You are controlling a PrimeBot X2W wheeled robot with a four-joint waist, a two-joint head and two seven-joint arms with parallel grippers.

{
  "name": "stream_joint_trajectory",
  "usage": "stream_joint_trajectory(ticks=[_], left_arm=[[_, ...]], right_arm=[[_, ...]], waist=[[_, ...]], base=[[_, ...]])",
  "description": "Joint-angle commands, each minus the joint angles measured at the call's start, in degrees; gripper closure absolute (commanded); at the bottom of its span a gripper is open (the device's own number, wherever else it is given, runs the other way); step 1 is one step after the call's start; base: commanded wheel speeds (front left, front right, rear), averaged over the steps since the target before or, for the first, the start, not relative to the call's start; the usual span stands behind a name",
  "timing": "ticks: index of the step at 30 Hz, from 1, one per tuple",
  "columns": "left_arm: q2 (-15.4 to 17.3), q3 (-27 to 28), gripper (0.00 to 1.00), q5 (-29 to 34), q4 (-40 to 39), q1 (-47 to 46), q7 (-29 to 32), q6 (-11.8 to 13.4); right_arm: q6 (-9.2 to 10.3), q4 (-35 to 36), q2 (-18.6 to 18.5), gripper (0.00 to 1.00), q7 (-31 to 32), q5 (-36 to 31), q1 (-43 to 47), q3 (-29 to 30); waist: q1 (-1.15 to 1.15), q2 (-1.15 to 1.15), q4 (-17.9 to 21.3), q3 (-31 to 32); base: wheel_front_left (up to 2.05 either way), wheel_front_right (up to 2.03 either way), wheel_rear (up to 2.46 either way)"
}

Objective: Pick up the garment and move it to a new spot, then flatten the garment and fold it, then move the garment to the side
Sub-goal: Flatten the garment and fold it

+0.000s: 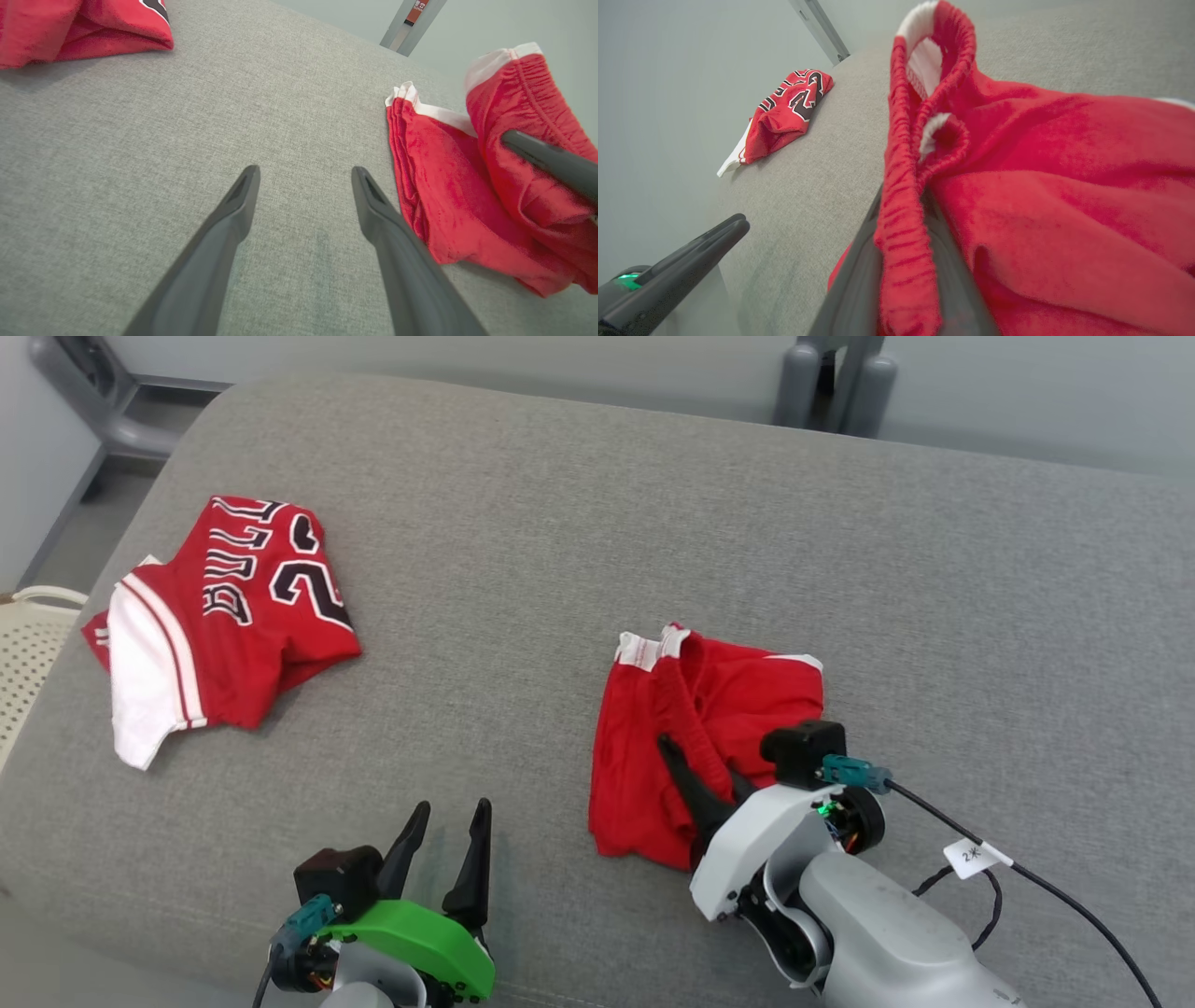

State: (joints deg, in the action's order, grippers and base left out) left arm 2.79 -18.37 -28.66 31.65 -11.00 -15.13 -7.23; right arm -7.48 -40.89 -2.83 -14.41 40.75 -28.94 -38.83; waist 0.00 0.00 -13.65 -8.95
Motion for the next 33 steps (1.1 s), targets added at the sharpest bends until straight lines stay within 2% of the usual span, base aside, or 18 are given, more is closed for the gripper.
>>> stream_joint_trajectory(ticks=[1,7,9,13,18,22,28,33], left_arm=[[0.21,0.02,0.0,-0.12,-0.23,0.67,-0.01,0.31],[0.19,1.39,0.0,0.85,-1.36,0.08,-0.01,0.92],[0.19,2.09,0.0,1.42,-2.04,-0.09,-0.01,1.18],[0.21,3.68,0.0,3.16,-3.81,-0.38,-0.01,1.84],[0.22,5.78,0.0,6.11,-6.08,0.35,-0.01,3.16],[0.21,7.52,0.0,9.11,-7.5,1.87,0.0,3.94],[0.24,10.93,0.0,13.08,-8.59,3.44,-0.01,4.21],[0.24,12.89,0.0,14.11,-8.93,6.26,-0.01,4.37]], right_arm=[[-0.01,-0.19,-0.09,0.0,0.1,0.22,-0.97,-1.26],[-0.01,1.05,-0.26,0.0,-0.61,-1.04,-1.64,-5.09],[-0.01,1.63,-0.24,0.0,-0.76,-2.38,-1.77,-4.44],[-0.01,4.7,-0.23,0.0,-0.78,-9.11,0.29,3.0],[-0.01,9.88,-0.17,0.0,-0.77,-20.23,6.1,16.57],[-0.01,14.56,-0.12,0.0,-0.78,-27.06,11.25,24.23],[-0.01,17.9,-0.09,0.0,-0.79,-30.75,16.63,30.46],[-0.01,17.94,-0.08,0.0,-0.79,-32.16,19.75,32.2]], waist=[[0.0,0.0,-2.76,-0.1],[0.0,0.0,-0.47,0.68],[0.0,0.0,0.85,0.75],[0.0,0.0,3.62,0.87],[0.0,0.0,6.59,1.24],[0.0,0.0,8.62,1.49],[0.0,0.0,11.0,2.29],[0.0,0.0,12.31,3.97]], base=[[0.0,0.0,0.0],[0.0,0.0,0.0],[0.0,0.0,0.0],[0.0,0.0,0.0],[0.0,0.0,0.0],[0.0,0.0,0.0],[0.0,0.0,0.0],[0.0,0.0,0.0]])
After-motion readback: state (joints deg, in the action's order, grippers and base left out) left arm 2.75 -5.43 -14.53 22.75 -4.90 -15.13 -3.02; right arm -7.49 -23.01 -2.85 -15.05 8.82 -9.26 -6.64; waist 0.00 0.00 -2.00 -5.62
